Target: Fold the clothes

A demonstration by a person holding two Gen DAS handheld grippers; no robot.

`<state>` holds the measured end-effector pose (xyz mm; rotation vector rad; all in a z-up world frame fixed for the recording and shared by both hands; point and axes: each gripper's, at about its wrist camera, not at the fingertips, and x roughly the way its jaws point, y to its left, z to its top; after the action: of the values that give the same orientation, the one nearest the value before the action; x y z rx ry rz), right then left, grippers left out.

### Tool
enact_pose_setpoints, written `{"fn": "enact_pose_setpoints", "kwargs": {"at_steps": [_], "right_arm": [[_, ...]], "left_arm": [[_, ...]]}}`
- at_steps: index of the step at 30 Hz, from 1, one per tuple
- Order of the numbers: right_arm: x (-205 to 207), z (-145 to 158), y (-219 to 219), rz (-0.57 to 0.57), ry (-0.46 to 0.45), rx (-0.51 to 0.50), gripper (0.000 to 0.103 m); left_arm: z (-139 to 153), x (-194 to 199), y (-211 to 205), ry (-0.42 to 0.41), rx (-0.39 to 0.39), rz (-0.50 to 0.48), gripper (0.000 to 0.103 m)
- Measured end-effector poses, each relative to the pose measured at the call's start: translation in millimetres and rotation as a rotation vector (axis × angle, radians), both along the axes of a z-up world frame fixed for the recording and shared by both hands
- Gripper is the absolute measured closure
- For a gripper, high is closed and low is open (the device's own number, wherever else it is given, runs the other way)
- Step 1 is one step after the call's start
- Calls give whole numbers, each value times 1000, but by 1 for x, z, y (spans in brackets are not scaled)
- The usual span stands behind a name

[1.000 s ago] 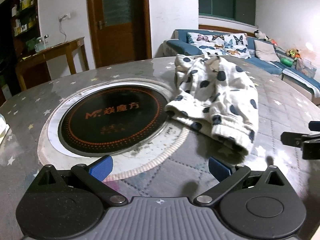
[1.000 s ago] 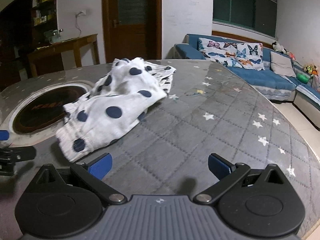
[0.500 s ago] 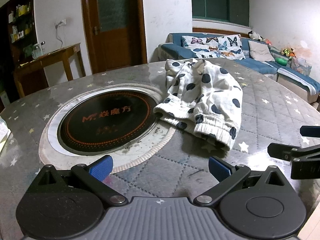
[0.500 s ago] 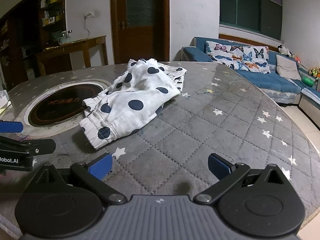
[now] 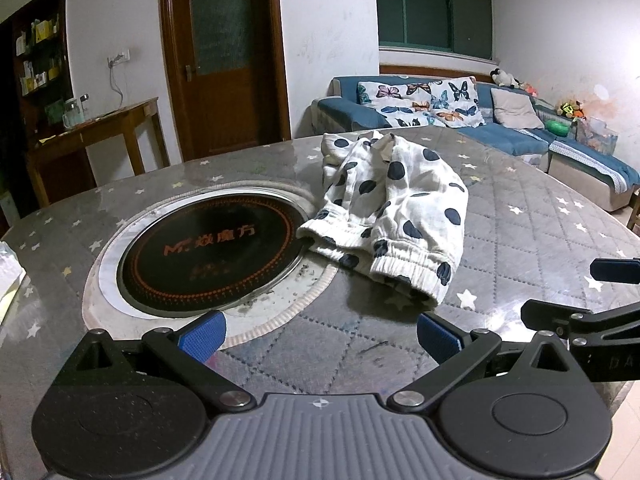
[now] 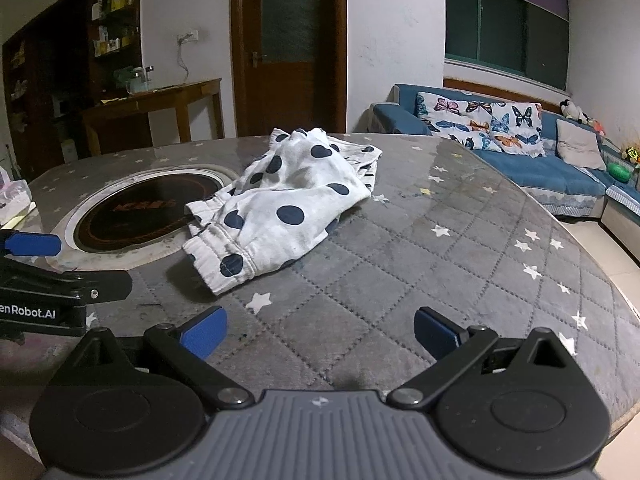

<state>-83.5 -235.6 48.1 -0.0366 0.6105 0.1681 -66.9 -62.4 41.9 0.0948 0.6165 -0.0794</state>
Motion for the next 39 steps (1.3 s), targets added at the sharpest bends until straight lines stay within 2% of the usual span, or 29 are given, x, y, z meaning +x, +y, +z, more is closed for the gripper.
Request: {"fn": "enact_pose_setpoints", "kwargs": {"at_steps": [14, 32, 39], "right_arm": [[17, 7, 14, 55, -5, -27, 9], [47, 13, 39, 145, -4, -44, 11], [57, 15, 48, 184, 3, -42, 16]], "left_arm": [[11, 21, 1, -14, 14, -7, 0], [15, 64, 4, 3, 37, 3, 0], [15, 78, 6, 12, 45, 6, 0]]}}
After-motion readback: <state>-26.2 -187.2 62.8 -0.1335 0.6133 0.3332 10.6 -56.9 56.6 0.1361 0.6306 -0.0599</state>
